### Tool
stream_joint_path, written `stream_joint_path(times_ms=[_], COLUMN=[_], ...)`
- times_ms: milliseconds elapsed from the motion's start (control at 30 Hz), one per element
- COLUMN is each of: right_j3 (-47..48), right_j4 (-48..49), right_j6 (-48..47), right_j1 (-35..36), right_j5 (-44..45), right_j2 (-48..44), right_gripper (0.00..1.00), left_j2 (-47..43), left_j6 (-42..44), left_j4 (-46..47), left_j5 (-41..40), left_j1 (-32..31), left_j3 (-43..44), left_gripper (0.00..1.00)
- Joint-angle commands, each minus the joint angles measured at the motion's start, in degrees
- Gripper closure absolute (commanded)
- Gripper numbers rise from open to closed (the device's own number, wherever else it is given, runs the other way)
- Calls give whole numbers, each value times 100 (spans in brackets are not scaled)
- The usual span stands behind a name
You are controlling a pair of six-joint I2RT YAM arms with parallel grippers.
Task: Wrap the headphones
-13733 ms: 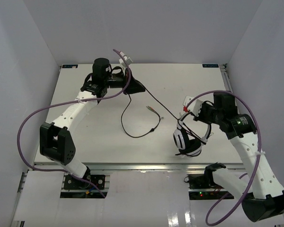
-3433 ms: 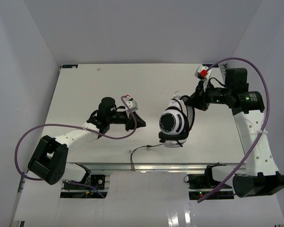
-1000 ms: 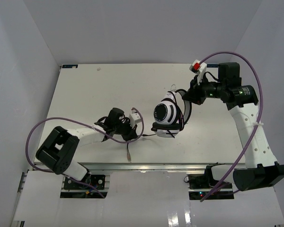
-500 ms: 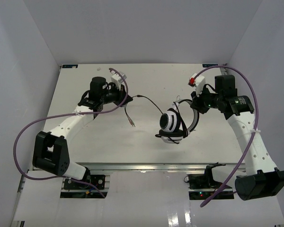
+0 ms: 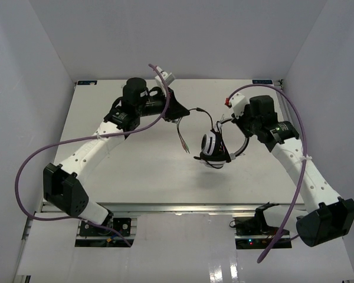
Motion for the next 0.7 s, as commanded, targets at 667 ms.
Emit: stream_joint_path(times_ms=[667], right_j3=[673], right_j4=[1477], right_j6=[3428], right_j1=[-264], right_j5=[23], right_j2=[905], right_gripper=[92], left_j2=[-268], left_j6=[-1552], left_j4=[1592], left_j5=[-1451], left_j1=[-2419], left_j3=[-2241], left_gripper=[100])
